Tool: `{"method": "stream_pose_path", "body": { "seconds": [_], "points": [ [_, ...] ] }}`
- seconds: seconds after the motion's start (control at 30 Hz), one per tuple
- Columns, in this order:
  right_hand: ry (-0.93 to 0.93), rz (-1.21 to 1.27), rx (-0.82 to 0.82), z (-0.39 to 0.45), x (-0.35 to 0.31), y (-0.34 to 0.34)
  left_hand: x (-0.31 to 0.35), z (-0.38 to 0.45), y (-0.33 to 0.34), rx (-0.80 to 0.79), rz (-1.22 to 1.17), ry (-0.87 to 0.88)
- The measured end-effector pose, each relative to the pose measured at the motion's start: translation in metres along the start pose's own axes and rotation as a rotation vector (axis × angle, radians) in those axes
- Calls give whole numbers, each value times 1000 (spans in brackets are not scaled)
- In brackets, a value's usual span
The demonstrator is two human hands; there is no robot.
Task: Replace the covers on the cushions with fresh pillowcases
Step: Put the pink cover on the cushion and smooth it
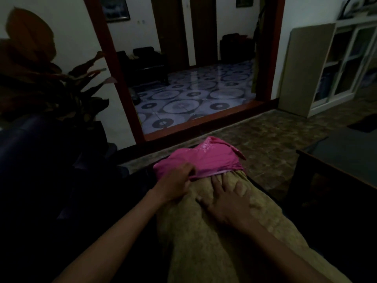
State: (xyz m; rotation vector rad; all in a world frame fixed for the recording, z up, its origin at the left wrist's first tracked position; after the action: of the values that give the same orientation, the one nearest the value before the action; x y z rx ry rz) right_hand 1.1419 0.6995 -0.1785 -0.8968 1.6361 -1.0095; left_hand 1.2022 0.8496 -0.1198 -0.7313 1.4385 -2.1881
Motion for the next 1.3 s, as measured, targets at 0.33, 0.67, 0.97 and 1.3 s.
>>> {"method": "stream_pose_path", "body": {
  "seconds": [0.33,0.67,0.97,1.3],
  "points": [
    [-2,-122,24,4,-16,17,-65,-85,-5,393,-202,-637],
    [70,-97,52,19,1,2,-10,-104,9,678,-173,-567],
    [-76,-168,91,-17,-53,35,-33,-162,55,770,-270,-1017],
    [-108,-45,86,10,-43,8,2,-156,37,734,-330,-975]
  ]
}}
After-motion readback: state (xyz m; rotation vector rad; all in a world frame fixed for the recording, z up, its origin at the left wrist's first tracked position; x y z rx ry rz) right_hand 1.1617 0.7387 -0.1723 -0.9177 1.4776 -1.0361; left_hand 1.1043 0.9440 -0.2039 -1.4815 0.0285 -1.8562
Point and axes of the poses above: each hand's wrist, its own z-axis towards the middle knuckle, its own y-axis out of the palm, x = y × z, the point moved 7 cm from there along z, towards the middle knuckle, and after that the axes turned 14 degrees about y, right-handed, at the moved point
